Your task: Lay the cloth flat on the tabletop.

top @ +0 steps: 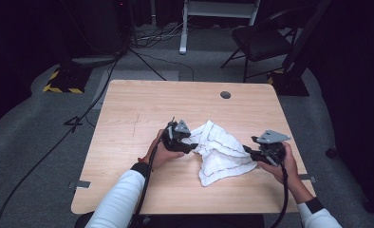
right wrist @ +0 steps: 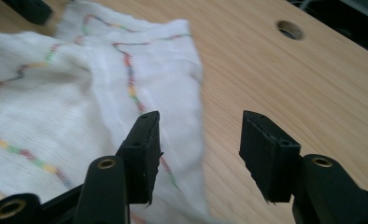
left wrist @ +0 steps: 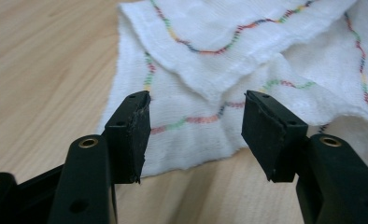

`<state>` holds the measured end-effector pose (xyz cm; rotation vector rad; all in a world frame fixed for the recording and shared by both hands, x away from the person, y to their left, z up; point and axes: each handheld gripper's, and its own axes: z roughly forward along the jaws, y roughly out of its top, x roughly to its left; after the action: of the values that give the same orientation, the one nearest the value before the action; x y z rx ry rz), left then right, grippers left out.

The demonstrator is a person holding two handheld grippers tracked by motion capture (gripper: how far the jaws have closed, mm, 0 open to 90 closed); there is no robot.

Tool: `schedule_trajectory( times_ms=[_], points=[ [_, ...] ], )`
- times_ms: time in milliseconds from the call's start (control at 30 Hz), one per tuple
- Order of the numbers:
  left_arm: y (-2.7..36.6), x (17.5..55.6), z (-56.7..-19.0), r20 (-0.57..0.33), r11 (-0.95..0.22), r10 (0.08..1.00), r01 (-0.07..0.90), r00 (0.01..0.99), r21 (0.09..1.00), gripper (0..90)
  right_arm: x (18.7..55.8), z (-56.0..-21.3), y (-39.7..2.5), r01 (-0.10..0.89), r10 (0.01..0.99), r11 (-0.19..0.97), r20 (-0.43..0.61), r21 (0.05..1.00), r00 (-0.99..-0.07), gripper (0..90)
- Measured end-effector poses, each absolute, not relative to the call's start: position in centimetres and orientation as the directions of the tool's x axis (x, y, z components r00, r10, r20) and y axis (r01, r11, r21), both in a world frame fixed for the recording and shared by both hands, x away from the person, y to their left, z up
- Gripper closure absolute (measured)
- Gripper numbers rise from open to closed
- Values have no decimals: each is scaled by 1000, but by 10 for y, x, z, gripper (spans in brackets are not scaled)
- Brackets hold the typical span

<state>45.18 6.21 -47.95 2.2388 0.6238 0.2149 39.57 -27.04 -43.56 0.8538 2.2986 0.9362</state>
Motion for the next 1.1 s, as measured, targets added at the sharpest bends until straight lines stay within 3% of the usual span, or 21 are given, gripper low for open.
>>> schedule_trajectory(
  times_ms=[233,433,533,700,900,1100],
  points=[
    [53,452,-495,-17,-628,473,350,881,695,592,418,-450,-212,306,549,706,-219,639,-807,500],
    [56,454,-496,-5,-632,456,328,890,702,743,432,-470,-185,309,512,763,-238,567,-825,525],
    [58,456,-495,9,-644,445,313,896,699,825,438,-478,-182,333,526,762,-231,555,-818,653],
    [65,459,-493,38,-665,449,305,893,681,851,435,-468,-191,353,569,745,-263,565,-779,805],
    [82,466,-493,51,-665,474,319,879,676,851,435,-447,-221,376,648,680,-275,630,-710,813],
    [92,471,-492,53,-658,496,336,867,674,850,451,-451,-252,463,727,619,-239,634,-644,816]
  ],
)
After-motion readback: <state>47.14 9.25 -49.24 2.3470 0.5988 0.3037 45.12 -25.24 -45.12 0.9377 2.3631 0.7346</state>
